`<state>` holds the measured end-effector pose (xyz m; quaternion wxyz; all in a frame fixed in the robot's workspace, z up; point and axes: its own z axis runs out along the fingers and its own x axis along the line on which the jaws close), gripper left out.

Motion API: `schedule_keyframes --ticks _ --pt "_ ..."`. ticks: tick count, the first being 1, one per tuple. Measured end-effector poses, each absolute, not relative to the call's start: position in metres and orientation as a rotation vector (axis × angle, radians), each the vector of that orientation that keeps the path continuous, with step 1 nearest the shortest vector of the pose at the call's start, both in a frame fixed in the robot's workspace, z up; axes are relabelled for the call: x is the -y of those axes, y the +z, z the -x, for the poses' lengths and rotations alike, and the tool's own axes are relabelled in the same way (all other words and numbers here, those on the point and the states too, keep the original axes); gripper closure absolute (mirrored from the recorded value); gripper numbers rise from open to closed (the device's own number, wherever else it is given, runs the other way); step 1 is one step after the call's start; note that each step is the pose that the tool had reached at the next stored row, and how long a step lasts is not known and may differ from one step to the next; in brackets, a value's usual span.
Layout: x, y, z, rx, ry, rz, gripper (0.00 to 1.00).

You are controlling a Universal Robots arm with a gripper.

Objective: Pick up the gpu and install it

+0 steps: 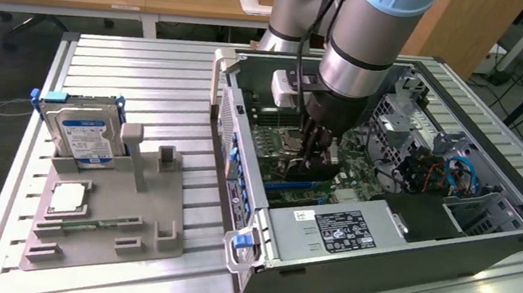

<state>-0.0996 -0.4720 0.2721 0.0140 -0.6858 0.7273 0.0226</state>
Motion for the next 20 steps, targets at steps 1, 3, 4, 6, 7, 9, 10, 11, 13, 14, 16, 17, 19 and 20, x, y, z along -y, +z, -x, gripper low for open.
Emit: schedule_keyframes --ticks 1,3,4,6,7,9,10,11,13,14,16,17,19,20 --pt "0.472 0.272 0.099 -2.263 0.071 2.136 0.74" --pt "0.472 0.272 0.099 -2.262 0.071 2.138 0.74" --pt "0.472 0.272 0.099 -2.261 0.071 2.138 0.74" --pt "0.472 0.272 0.098 -2.261 0.071 2.138 0.74" --pt "0.472 0.271 0.097 -2.261 0.071 2.138 0.74" --pt "0.472 0.271 0.097 -2.261 0.071 2.138 0.74" --pt "0.472 0.27 0.097 -2.261 0.071 2.138 0.74" --pt "0.472 0.27 0.097 -2.261 0.071 2.138 0.74" --pt "0.472 0.268 0.097 -2.261 0.071 2.138 0.74" --pt "0.472 0.268 0.097 -2.261 0.071 2.138 0.74" --pt "0.472 0.265 0.097 -2.261 0.071 2.138 0.74" --pt "0.472 0.264 0.097 -2.261 0.071 2.138 0.74" --pt "0.472 0.262 0.097 -2.261 0.071 2.139 0.74" --pt "0.472 0.262 0.097 -2.262 0.071 2.139 0.74"
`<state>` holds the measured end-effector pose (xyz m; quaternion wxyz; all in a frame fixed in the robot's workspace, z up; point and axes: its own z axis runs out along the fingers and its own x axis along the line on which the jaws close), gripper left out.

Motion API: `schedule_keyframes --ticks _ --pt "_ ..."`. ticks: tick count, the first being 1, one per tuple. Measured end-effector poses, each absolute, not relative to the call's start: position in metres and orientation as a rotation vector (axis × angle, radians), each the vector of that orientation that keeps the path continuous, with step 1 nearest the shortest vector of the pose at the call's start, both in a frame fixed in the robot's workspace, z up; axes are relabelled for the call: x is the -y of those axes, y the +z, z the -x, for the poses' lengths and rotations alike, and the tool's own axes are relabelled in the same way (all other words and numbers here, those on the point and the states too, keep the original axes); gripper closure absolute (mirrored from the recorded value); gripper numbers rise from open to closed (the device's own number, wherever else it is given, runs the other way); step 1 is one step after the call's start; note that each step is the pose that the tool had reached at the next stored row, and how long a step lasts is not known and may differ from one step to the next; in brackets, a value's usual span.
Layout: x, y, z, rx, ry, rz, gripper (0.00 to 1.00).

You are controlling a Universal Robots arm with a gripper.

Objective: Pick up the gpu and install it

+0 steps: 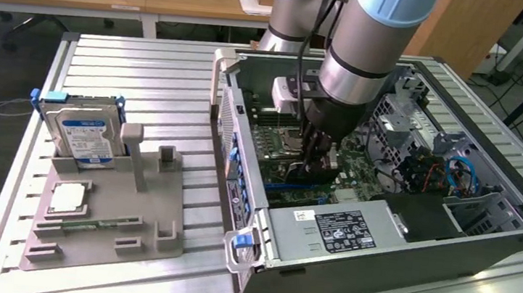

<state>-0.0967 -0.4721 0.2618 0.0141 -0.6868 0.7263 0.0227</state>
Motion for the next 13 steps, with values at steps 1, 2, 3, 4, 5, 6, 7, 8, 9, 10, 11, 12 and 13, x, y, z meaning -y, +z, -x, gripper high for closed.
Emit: schedule_keyframes --ticks 1,2,3,4,5,6,7,8,9,10,11,12,13 --pt "0.472 0.2611 0.0967 -2.261 0.071 2.138 0.74" --pt "0.4718 0.2595 0.0966 -2.261 0.071 2.138 0.74" --pt "0.4717 0.2582 0.0967 -2.261 0.071 2.138 0.74" --pt "0.4716 0.2572 0.0967 -2.261 0.071 2.138 0.74" --pt "0.4716 0.2564 0.0967 -2.261 0.071 2.138 0.74" --pt "0.4716 0.2558 0.0967 -2.261 0.071 2.138 0.74" --pt "0.4716 0.2557 0.0968 -2.262 0.071 2.139 0.74" --pt "0.4716 0.2556 0.0968 -2.262 0.071 2.139 0.74" --pt "0.4716 0.2553 0.0968 -2.261 0.071 2.139 0.74" --pt "0.4716 0.2551 0.0968 -2.26 0.071 2.14 0.74" --pt "0.4716 0.2549 0.0969 -2.259 0.071 2.141 0.74" --pt "0.4716 0.2549 0.0969 -2.258 0.071 2.143 0.74" --pt "0.4716 0.2549 0.0969 -2.255 0.072 2.145 0.74"
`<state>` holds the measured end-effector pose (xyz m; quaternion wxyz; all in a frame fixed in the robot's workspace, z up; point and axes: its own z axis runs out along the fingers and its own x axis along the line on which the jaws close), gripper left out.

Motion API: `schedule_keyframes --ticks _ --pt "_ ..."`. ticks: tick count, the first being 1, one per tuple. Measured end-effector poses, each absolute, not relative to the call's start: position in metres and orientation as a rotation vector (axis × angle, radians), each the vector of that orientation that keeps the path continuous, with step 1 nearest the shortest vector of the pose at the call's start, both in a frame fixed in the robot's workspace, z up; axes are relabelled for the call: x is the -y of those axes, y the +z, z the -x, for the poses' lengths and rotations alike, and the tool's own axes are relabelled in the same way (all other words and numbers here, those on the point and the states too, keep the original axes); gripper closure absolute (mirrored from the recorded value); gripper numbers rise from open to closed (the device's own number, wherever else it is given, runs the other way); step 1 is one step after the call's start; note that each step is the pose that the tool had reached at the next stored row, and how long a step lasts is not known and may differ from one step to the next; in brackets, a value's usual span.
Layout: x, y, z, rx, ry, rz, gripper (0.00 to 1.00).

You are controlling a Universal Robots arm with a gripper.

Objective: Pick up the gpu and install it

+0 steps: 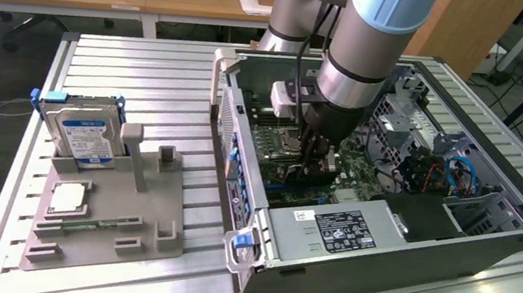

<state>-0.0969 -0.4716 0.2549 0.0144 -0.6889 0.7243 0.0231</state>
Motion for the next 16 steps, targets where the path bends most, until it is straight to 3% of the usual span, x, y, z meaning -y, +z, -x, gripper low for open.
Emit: schedule_keyframes --ticks 16 --pt "0.4713 0.2549 0.0968 -2.182 0.106 2.195 0.74"
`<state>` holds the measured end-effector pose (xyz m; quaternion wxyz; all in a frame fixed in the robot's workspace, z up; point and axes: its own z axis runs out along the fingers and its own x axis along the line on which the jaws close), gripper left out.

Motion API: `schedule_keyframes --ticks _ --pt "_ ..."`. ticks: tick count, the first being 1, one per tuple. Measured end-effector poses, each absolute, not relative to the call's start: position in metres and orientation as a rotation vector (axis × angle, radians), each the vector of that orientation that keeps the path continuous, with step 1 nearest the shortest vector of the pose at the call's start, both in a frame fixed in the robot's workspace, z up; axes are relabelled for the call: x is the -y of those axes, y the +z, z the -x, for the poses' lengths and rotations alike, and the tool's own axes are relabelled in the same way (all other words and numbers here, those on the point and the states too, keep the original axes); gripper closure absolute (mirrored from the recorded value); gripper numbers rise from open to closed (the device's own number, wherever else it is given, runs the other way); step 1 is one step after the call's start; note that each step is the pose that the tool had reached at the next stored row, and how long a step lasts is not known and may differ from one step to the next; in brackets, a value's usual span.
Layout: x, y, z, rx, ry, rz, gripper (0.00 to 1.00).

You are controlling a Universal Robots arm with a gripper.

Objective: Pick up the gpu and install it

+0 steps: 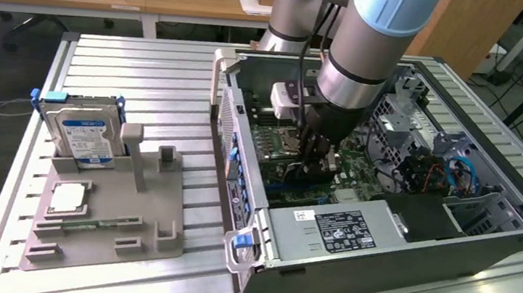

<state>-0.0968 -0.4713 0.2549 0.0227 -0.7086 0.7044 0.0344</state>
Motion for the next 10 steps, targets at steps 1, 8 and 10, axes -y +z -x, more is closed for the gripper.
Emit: schedule_keyframes --ticks 1,8,10 --pt "0.4712 0.2549 0.0968 -2.172 0.108 2.203 0.74" --pt "0.4716 0.2589 0.0969 -2.152 0.11 2.222 0.74" --pt "0.4716 0.2588 0.0969 -2.152 0.11 2.222 0.74"
